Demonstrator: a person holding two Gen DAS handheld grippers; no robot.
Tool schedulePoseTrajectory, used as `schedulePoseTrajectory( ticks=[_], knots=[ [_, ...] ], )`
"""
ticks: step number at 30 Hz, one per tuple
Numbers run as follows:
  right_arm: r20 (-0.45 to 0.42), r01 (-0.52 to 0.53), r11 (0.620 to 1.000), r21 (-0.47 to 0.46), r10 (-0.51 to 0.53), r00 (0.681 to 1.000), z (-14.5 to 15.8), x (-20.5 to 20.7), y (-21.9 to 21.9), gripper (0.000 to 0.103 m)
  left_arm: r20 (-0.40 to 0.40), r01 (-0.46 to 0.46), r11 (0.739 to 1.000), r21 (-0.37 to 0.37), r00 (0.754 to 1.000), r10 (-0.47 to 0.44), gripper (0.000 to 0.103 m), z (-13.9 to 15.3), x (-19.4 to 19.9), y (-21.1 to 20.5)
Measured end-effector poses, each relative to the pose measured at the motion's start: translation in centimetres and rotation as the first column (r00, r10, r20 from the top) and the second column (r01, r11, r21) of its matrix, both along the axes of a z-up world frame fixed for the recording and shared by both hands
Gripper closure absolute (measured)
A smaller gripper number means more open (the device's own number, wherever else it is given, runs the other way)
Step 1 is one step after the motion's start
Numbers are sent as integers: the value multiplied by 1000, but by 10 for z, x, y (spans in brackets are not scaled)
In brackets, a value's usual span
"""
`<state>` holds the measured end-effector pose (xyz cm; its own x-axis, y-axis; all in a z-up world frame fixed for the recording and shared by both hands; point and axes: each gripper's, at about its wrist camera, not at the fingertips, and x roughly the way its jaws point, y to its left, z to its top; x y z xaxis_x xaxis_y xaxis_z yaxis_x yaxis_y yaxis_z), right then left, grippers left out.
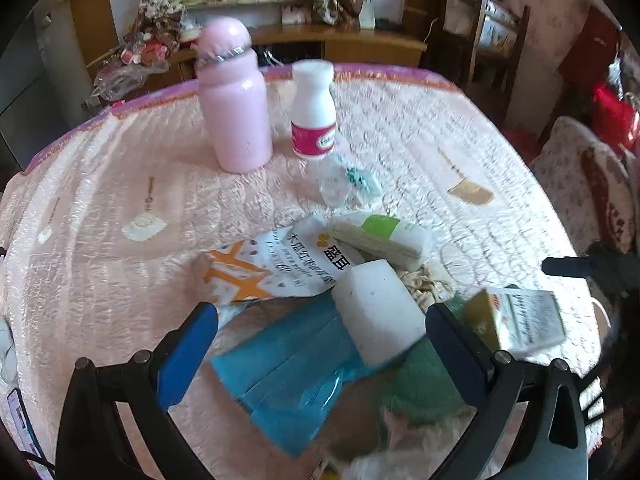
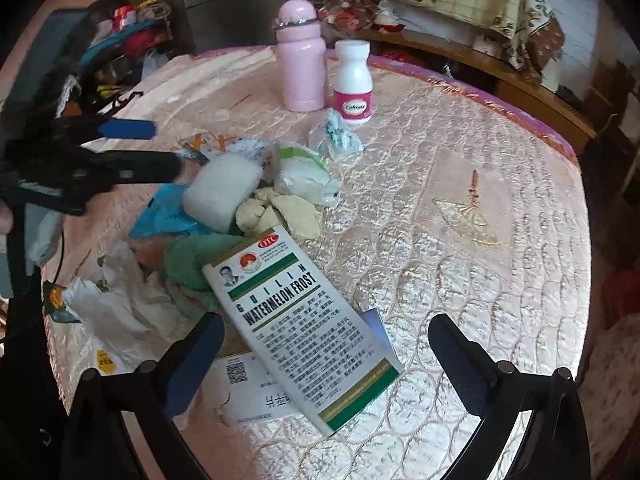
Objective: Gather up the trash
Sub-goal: 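Grasp the white Watermelon Frost box with the right gripper while the left gripper grasps white soap, then drop the box into the white bucket with the right gripper while the left gripper releases the soap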
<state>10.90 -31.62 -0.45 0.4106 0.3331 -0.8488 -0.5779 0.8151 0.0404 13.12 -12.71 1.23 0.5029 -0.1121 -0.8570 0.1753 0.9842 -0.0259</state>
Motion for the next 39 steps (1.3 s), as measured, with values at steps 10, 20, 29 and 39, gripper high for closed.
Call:
schedulePoseTrajectory(
  ticks=[10, 20, 29, 39],
  knots=[
    [44, 71, 997, 32, -73, 996, -2, -27, -7, 24, -73, 84, 996, 4, 994, -84, 75, -20, -1, -13],
    [158, 227, 964, 139, -248, 956, 49, -92, -45, 28, 7, 142, 985, -96, 990, -142, 78, 43, -45, -10],
    [175, 407, 910, 81, -415, 893, 55, -151, -119, 28, 38, 325, 937, -128, 946, -323, 78, 71, -105, -108],
    [109, 676, 736, 41, -676, 729, 31, -211, -245, 28, -4, 467, 859, -212, 878, -478, 77, 58, -158, -225]
  ],
)
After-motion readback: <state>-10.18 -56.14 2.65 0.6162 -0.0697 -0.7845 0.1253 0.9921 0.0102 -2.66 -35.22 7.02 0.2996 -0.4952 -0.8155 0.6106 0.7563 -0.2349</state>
